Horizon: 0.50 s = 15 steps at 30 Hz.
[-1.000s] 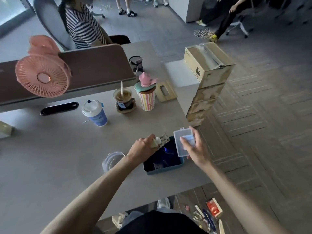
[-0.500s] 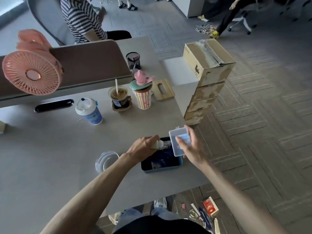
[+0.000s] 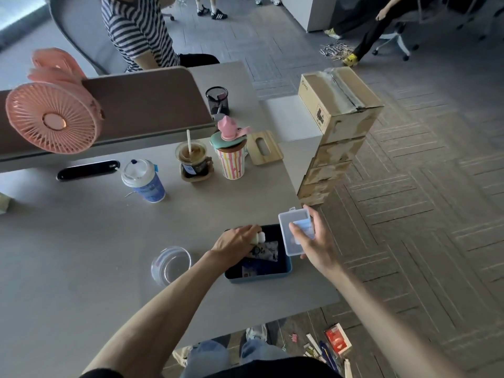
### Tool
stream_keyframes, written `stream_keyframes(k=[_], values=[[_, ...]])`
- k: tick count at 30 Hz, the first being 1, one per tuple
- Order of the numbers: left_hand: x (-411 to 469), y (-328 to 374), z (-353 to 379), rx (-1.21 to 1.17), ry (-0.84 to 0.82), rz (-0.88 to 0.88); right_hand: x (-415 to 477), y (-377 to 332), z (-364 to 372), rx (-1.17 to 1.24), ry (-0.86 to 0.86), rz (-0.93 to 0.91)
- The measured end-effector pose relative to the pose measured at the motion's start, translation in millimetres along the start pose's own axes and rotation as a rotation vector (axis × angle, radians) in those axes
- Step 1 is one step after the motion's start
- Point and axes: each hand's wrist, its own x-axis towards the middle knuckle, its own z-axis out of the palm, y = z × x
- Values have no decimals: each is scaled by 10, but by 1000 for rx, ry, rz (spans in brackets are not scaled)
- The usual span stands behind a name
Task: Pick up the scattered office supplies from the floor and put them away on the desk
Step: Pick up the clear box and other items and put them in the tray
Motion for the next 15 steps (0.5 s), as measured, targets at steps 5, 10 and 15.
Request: stream_keyframes(k=[5, 10, 15], values=[[-104, -105, -3, -72, 156, 57, 30, -8, -2, -3, -15, -3], [4, -71, -20, 47, 66, 142, 58, 13, 26, -21, -24, -1], [-52, -100, 61, 30, 159, 209, 88, 90, 52, -123, -74, -33]])
